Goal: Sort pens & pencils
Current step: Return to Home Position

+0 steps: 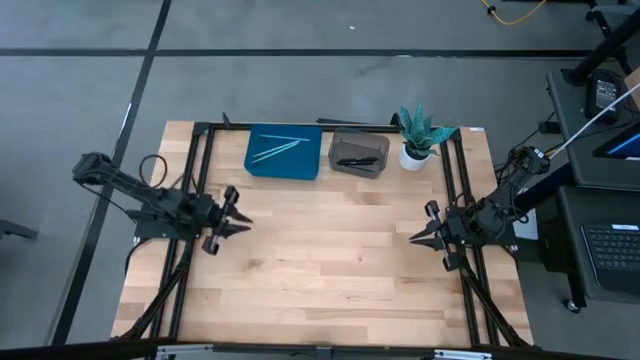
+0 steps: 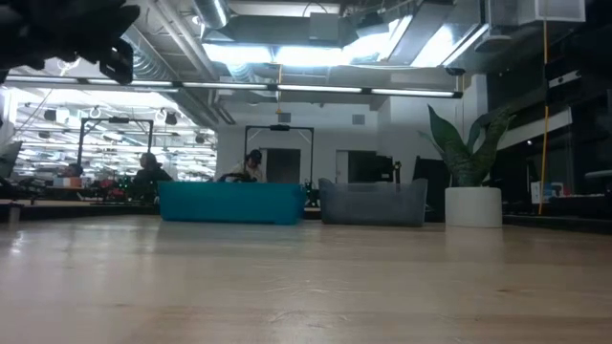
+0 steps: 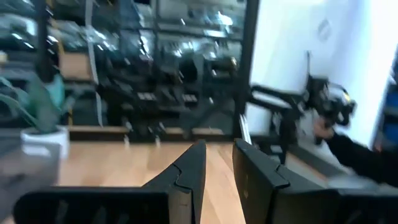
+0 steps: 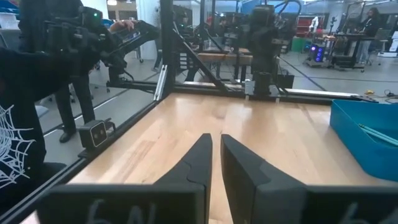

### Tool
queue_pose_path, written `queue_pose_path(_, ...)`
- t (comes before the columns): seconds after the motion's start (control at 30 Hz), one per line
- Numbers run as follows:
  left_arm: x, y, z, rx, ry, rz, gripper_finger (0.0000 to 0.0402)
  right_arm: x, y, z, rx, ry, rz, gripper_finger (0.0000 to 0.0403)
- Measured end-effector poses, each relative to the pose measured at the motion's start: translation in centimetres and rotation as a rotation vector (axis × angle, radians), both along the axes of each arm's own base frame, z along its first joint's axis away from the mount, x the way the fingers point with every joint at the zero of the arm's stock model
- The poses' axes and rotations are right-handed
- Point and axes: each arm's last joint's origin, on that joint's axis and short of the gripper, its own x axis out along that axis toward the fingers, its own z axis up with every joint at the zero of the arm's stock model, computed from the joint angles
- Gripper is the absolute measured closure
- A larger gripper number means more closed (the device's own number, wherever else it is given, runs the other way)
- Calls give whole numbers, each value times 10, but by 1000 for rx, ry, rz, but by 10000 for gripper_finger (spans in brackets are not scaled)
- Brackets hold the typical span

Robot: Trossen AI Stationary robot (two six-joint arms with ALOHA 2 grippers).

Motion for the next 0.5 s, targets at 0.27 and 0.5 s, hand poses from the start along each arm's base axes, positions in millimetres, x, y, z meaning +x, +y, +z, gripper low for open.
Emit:
queue_pose_path(0.27,0,14,4,-14,-43,113,327,0,-1,-1,-4,4,-25,366)
queue_pose_path(0.5,1,20,4,-13,-42,162,328,0,-1,-1,-12,4,-26,366)
